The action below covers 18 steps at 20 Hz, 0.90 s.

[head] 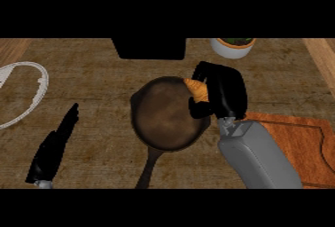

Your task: Pick the croissant from the cutting board and place it in the pan

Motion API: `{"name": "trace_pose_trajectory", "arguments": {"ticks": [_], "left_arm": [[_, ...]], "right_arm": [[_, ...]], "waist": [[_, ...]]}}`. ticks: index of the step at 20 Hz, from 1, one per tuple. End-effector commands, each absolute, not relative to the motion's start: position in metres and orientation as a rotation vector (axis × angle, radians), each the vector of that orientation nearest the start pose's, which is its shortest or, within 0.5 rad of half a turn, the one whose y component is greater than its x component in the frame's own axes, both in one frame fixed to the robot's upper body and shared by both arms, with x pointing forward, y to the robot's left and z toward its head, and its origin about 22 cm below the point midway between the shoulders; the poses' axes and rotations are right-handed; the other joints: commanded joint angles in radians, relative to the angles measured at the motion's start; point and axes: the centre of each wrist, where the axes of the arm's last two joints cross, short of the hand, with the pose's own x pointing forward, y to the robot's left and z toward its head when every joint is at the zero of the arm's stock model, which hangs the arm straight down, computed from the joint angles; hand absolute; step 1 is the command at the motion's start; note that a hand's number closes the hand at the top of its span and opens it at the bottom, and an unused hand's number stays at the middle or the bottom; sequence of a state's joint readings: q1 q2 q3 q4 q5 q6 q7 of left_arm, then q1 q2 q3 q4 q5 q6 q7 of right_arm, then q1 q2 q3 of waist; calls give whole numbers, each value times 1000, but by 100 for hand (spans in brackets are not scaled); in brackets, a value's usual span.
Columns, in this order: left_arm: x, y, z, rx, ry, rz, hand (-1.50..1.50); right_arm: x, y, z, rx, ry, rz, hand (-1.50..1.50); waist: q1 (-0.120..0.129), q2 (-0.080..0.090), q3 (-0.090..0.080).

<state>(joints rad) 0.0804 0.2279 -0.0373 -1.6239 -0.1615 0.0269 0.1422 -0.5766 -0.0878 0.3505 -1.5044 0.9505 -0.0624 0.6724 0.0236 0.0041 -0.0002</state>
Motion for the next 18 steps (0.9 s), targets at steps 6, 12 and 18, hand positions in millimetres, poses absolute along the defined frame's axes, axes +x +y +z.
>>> {"name": "trace_pose_trajectory", "arguments": {"ticks": [6, 12, 18], "left_arm": [[238, 274, 5, 296, -1404, -299, 0], [235, 267, 11, 285, -1400, -299, 0], [245, 265, 19, 280, -1448, -345, 0]], "right_arm": [[377, -54, 80, -851, -1396, 806, 150], [389, -57, 41, -822, -1279, 1043, 150], [388, -78, 27, -479, -1138, 616, -150]], "waist": [[32, 13, 0], [54, 17, 0], [85, 24, 3]]}}
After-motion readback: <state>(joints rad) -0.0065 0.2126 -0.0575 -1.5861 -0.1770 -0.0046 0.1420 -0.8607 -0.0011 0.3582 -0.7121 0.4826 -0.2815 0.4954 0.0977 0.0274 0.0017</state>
